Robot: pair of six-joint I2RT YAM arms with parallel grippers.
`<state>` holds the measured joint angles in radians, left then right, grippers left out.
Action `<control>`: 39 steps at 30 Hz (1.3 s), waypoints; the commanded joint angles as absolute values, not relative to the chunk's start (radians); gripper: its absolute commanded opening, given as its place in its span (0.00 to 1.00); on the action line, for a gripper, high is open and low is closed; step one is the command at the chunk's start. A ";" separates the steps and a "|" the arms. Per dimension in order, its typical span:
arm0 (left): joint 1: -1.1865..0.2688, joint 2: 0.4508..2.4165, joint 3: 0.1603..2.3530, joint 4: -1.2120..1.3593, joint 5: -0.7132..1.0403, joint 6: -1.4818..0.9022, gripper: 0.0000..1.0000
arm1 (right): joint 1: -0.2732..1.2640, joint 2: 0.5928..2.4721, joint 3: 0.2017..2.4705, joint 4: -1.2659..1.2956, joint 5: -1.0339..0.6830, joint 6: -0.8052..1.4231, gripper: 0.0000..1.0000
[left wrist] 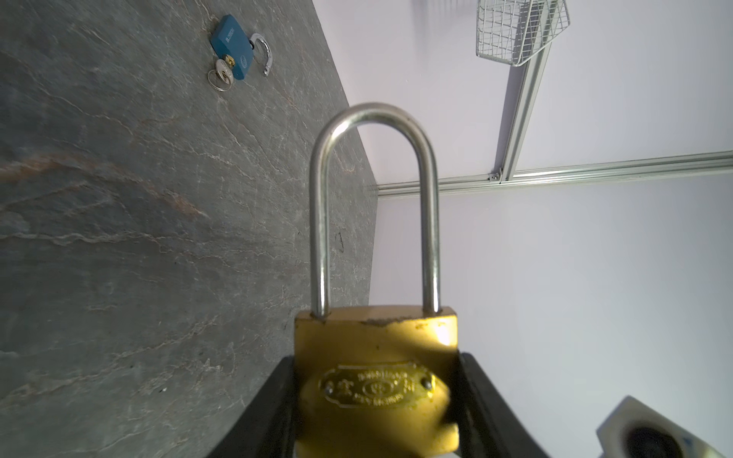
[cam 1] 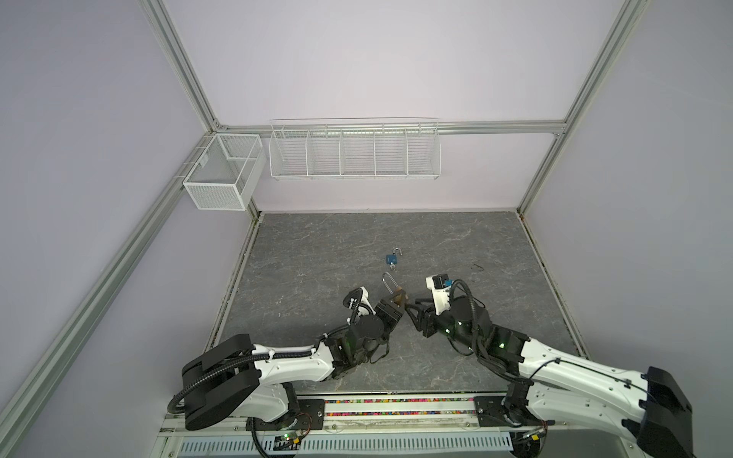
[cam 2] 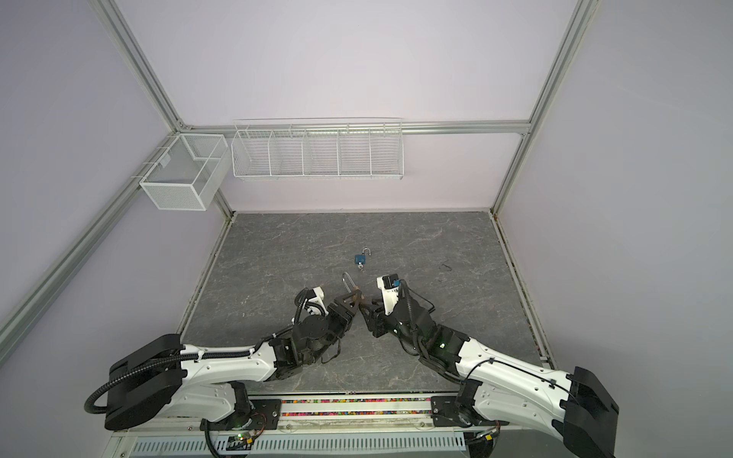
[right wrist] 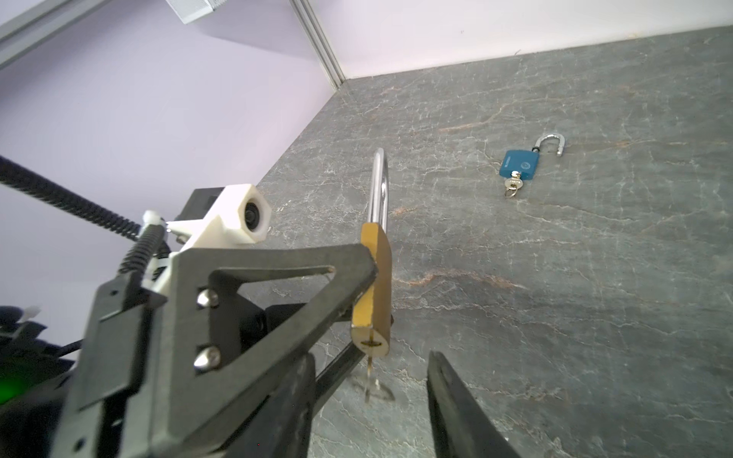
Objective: Unlock with the key
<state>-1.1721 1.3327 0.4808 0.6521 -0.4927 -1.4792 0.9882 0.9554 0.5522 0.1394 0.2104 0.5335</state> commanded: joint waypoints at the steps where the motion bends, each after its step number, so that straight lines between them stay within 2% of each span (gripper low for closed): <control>1: -1.172 1.309 0.471 0.669 -0.507 -1.464 0.00 | 0.989 0.913 0.522 0.122 0.207 0.531 0.49; 15: -1.167 1.320 0.447 0.784 -0.462 -1.512 0.00 | 0.986 1.033 0.559 0.164 0.127 0.494 0.50; 27: -1.164 1.322 0.459 0.790 -0.427 -1.526 0.00 | 0.987 1.157 0.658 0.159 0.189 0.485 0.45; 30: -1.164 1.321 0.455 0.804 -0.430 -1.531 0.00 | 0.987 1.197 0.689 0.138 0.210 0.500 0.36; 33: -1.164 1.319 0.457 0.804 -0.428 -1.534 0.00 | 0.987 1.224 0.697 0.149 0.215 0.510 0.33; 36: -1.164 1.322 0.457 0.807 -0.426 -1.541 0.00 | 0.987 1.225 0.685 0.180 0.225 0.518 0.21; 39: -1.164 1.323 0.448 0.816 -0.434 -1.548 0.00 | 0.987 1.205 0.660 0.228 0.236 0.520 0.16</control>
<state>-1.1584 1.3334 0.4431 0.7357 -0.4488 -1.5333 0.9909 1.2217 0.6701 0.1287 0.1997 0.5022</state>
